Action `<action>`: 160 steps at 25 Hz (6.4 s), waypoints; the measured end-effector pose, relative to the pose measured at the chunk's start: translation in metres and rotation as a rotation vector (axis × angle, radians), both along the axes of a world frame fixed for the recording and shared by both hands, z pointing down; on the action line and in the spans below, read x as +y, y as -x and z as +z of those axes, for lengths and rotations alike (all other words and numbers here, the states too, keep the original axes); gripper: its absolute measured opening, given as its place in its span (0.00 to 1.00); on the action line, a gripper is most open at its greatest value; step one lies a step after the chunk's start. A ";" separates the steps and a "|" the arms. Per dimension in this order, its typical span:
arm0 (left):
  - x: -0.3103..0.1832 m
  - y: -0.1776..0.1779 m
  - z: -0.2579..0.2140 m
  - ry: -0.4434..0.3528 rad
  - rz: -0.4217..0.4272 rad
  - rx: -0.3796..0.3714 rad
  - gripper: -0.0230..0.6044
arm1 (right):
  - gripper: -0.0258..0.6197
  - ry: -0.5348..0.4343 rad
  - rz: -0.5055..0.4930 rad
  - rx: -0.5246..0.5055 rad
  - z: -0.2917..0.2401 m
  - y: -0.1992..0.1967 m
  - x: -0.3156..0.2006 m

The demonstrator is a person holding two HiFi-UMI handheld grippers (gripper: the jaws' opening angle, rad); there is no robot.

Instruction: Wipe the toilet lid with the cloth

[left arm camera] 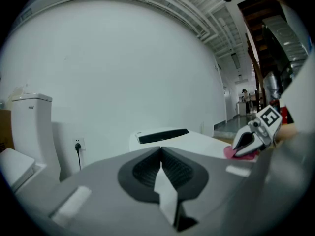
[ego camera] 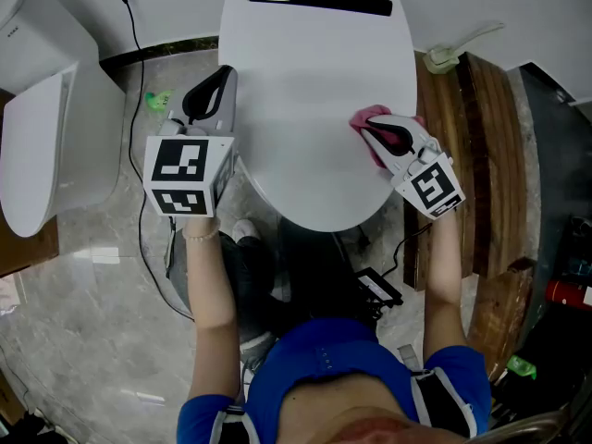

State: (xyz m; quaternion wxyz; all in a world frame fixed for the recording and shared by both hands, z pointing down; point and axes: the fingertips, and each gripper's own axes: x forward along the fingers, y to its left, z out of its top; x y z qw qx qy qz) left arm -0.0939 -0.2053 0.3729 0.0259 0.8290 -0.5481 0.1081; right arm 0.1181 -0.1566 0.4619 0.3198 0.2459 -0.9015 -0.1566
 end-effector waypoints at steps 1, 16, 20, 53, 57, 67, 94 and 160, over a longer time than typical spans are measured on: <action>0.000 -0.001 0.000 0.001 0.002 -0.002 0.04 | 0.07 0.002 0.002 0.004 0.000 0.000 0.000; -0.002 -0.015 0.007 0.022 0.020 -0.022 0.04 | 0.06 0.040 -0.067 0.057 0.003 0.041 0.017; -0.001 -0.016 0.010 0.031 0.022 -0.025 0.04 | 0.06 0.040 -0.106 0.068 0.002 0.061 0.023; -0.001 -0.005 0.005 0.020 0.008 -0.011 0.04 | 0.06 0.027 -0.322 0.147 0.005 0.173 0.042; -0.002 -0.005 0.005 0.021 0.008 -0.012 0.04 | 0.06 0.028 -0.338 0.154 0.006 0.181 0.044; 0.004 -0.010 0.001 0.012 0.015 0.000 0.04 | 0.06 0.025 -0.352 0.164 0.008 0.194 0.048; 0.105 -0.002 -0.047 -0.093 -0.124 0.022 0.04 | 0.06 0.002 -0.369 0.175 0.012 0.191 0.089; 0.095 -0.112 0.005 0.037 0.170 0.032 0.04 | 0.06 -0.011 -0.048 0.017 0.008 0.020 0.080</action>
